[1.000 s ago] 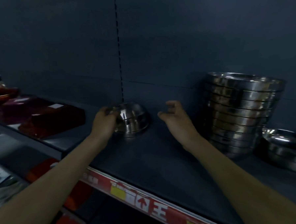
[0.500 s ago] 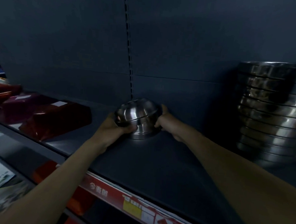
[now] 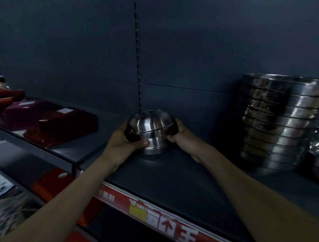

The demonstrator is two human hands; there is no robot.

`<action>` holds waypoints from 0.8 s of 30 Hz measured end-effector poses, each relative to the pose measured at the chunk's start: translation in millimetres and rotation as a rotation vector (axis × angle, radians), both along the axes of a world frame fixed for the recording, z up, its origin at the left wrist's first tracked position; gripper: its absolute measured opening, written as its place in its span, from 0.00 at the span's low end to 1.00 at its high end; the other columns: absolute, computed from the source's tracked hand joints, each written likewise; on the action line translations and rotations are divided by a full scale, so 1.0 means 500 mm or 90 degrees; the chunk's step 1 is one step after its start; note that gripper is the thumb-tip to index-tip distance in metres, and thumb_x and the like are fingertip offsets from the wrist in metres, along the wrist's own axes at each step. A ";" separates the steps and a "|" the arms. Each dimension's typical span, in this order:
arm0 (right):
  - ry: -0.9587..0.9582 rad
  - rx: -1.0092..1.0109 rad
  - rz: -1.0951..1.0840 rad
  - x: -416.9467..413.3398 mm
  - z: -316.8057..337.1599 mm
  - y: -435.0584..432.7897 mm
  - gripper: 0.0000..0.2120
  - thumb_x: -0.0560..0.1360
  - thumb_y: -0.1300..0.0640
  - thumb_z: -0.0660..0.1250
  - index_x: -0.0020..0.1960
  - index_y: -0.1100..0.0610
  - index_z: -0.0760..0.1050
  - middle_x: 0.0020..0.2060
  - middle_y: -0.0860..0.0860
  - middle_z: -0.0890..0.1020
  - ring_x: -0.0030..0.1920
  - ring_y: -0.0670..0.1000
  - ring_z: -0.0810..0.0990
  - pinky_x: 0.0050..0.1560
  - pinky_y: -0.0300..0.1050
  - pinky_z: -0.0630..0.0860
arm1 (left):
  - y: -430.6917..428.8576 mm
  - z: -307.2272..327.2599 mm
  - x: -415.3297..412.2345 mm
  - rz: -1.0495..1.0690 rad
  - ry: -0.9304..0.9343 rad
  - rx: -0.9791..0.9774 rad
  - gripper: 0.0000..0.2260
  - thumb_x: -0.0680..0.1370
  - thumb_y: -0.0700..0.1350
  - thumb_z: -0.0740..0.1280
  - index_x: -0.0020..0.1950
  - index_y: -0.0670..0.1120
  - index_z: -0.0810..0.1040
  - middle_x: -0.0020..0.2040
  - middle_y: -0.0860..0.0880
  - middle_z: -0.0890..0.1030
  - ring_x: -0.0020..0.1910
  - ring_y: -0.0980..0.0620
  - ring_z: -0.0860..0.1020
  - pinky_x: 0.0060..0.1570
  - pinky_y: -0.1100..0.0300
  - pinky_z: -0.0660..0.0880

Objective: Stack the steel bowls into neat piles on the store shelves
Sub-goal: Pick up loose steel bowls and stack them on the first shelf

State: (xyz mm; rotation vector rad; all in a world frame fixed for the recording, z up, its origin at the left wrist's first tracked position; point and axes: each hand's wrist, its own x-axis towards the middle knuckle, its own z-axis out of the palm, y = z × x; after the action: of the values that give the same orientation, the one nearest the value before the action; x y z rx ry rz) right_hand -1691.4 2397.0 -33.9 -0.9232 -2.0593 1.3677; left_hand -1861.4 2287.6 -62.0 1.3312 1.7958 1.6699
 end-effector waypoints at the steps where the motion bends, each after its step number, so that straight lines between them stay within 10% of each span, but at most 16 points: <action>1: 0.007 0.008 -0.003 0.014 0.003 -0.009 0.34 0.77 0.67 0.63 0.79 0.51 0.56 0.71 0.48 0.71 0.69 0.48 0.69 0.70 0.44 0.64 | -0.009 0.004 0.010 -0.001 0.006 0.004 0.27 0.68 0.37 0.79 0.62 0.51 0.75 0.52 0.54 0.83 0.48 0.60 0.82 0.47 0.68 0.76; 20: 0.085 -0.005 -0.119 0.332 -0.047 -0.212 0.22 0.78 0.69 0.63 0.50 0.40 0.68 0.48 0.37 0.77 0.48 0.35 0.74 0.47 0.30 0.68 | -0.164 0.010 0.265 -0.145 0.074 -0.029 0.30 0.66 0.42 0.80 0.62 0.63 0.74 0.53 0.61 0.84 0.54 0.64 0.80 0.54 0.68 0.73; 24: 0.072 -0.008 -0.135 0.358 -0.054 -0.221 0.23 0.77 0.68 0.65 0.61 0.43 0.67 0.51 0.38 0.78 0.52 0.36 0.75 0.52 0.30 0.69 | -0.168 0.000 0.287 -0.148 0.064 -0.039 0.31 0.66 0.41 0.80 0.58 0.67 0.72 0.54 0.62 0.82 0.55 0.65 0.80 0.53 0.67 0.73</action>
State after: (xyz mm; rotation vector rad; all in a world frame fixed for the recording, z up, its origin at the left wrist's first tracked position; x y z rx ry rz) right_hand -1512.5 2286.4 -61.1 -1.0134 -1.8146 1.2901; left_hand -1717.7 2203.4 -62.1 1.5545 1.6576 1.4376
